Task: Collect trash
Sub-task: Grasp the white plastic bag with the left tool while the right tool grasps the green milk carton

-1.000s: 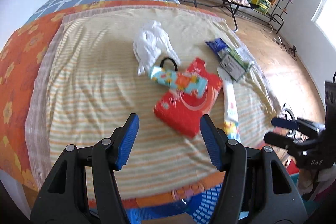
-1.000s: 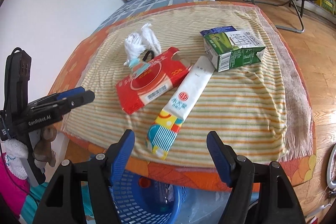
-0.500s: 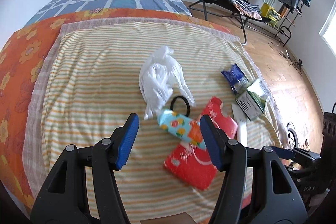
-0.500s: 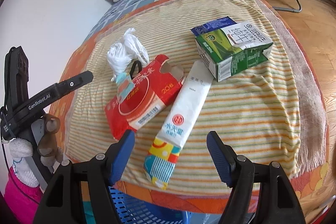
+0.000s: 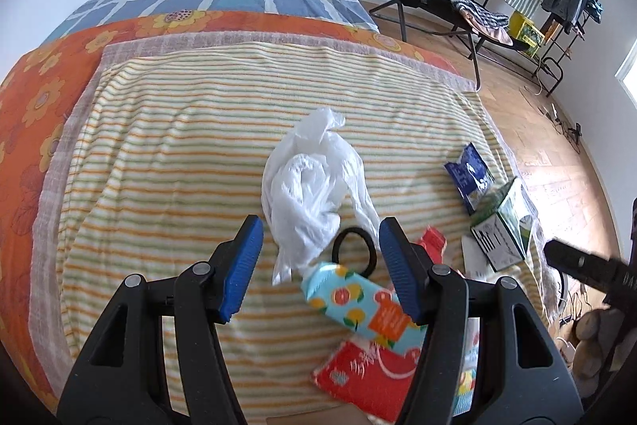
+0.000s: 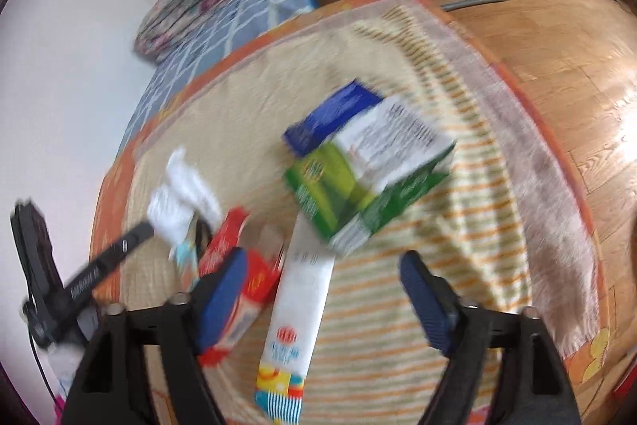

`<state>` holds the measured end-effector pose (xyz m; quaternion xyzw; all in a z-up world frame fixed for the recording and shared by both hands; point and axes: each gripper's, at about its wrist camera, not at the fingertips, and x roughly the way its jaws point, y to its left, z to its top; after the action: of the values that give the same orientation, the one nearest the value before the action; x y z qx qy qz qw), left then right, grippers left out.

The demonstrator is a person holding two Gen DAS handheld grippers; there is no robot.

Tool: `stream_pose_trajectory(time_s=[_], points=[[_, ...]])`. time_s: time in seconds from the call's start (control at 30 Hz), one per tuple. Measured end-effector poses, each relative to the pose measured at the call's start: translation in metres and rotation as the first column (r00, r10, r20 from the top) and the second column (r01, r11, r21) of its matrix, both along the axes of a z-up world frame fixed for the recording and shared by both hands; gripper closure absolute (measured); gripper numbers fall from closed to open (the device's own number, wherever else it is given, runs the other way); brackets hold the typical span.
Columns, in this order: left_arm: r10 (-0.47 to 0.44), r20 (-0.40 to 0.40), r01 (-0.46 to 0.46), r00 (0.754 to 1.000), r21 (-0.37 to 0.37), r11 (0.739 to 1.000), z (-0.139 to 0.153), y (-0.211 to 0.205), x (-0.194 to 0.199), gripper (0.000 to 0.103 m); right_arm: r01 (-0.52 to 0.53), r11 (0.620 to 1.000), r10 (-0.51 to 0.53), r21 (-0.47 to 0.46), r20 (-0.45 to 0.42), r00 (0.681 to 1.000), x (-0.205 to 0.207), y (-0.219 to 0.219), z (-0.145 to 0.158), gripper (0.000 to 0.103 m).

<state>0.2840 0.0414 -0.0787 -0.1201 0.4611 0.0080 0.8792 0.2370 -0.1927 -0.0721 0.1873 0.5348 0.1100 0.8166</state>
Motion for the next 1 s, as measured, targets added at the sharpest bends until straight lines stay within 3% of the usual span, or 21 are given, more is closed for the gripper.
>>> stream_pose_trajectory(time_s=[0.33, 0.57, 0.73, 1.0], points=[[0.021, -0.016, -0.021, 1.0, -0.013, 1.0, -0.014, 0.006, 0.024, 0.041, 0.103, 0.99, -0.107, -0.094, -0.044, 0.993, 0.049, -0.006, -0.017, 0.013], [0.002, -0.025, -0.003, 1.0, -0.019, 1.0, -0.021, 0.005, 0.031, 0.041, 0.155, 0.983, -0.163, -0.101, -0.069, 0.984, 0.071, -0.011, -0.028, 0.009], [-0.002, -0.033, 0.0, 0.999, -0.06, 0.998, -0.025, 0.008, 0.03, 0.041, 0.143, 0.981, -0.153, -0.13, -0.072, 0.986, 0.078, -0.004, -0.032, 0.006], [-0.094, -0.047, 0.092, 0.994, -0.049, 0.995, -0.022, 0.005, 0.025, 0.041, 0.126, 0.984, -0.136, -0.128, -0.074, 0.988, 0.078, -0.004, -0.033, 0.007]])
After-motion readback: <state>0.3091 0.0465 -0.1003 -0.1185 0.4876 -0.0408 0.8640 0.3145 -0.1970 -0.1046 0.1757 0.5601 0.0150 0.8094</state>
